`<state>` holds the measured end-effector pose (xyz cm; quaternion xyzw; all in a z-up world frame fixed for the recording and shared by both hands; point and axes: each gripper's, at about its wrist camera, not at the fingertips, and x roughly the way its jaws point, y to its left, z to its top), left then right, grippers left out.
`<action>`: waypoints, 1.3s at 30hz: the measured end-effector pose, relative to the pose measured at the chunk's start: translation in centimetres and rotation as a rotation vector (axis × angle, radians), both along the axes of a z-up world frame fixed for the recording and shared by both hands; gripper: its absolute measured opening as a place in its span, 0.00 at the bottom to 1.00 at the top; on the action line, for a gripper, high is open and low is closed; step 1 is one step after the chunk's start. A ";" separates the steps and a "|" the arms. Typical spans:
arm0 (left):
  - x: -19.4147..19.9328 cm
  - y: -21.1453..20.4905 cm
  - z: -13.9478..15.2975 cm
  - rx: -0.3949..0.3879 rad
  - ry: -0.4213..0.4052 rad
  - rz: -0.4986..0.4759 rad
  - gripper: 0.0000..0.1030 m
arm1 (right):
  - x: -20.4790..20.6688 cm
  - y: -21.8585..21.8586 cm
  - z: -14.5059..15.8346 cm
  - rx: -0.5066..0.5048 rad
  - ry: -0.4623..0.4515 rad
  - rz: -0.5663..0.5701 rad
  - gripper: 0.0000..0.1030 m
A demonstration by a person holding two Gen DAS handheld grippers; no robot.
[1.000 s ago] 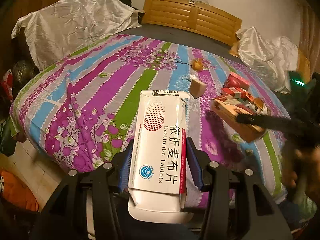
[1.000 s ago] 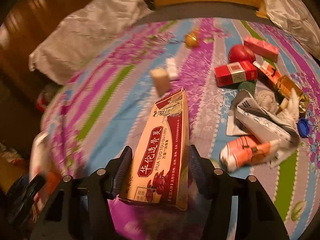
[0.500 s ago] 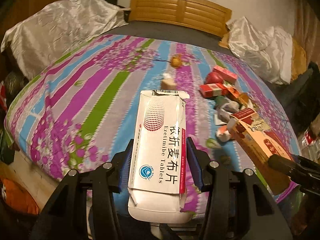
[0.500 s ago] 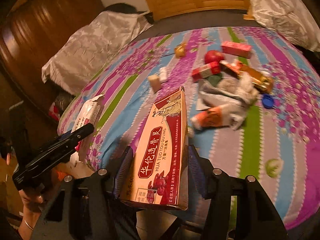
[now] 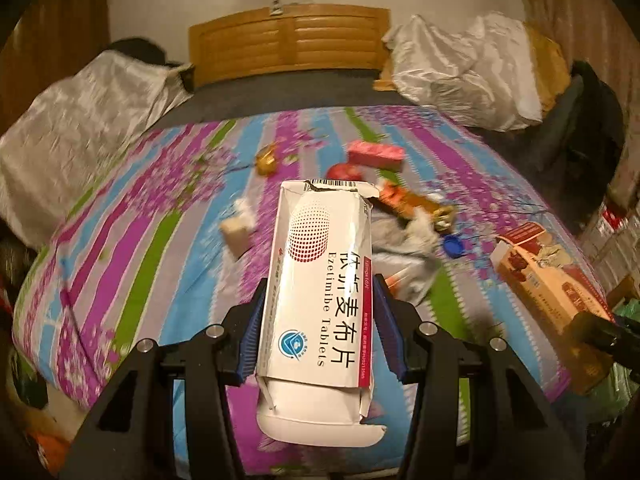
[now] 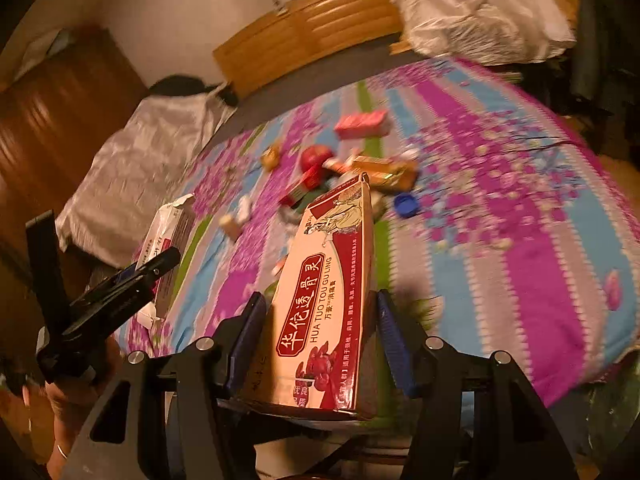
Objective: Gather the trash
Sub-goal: 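Carry both boxes to the green bin and open both grippers over it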
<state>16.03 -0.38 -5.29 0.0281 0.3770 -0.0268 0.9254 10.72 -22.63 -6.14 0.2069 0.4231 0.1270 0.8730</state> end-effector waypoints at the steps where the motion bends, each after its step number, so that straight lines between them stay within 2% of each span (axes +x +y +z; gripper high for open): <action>1: 0.2 -1.2 0.4 0.009 -0.008 -0.022 0.46 | -0.1 -0.8 0.2 0.004 -0.002 -0.014 0.56; 13: 0.8 -14.9 3.0 0.053 -0.066 -0.277 0.46 | -4.9 -14.1 3.1 -0.014 -0.072 -0.285 0.56; 22: 0.0 -26.8 2.8 0.067 -0.064 -0.517 0.47 | -11.8 -26.4 3.6 -0.062 -0.075 -0.574 0.56; 27: -1.3 -33.4 1.8 0.064 -0.038 -0.664 0.47 | -17.1 -32.5 3.3 -0.115 -0.062 -0.767 0.56; 31: -3.0 -38.6 0.4 0.075 -0.011 -0.826 0.47 | -21.7 -37.2 2.4 -0.161 -0.024 -0.905 0.56; 36: -5.7 -44.0 -1.8 0.079 0.042 -1.026 0.48 | -26.4 -40.7 1.1 -0.204 0.031 -1.017 0.56; 39: -7.1 -46.9 -2.8 0.040 0.117 -1.133 0.48 | -28.4 -41.9 0.3 -0.228 0.066 -1.046 0.57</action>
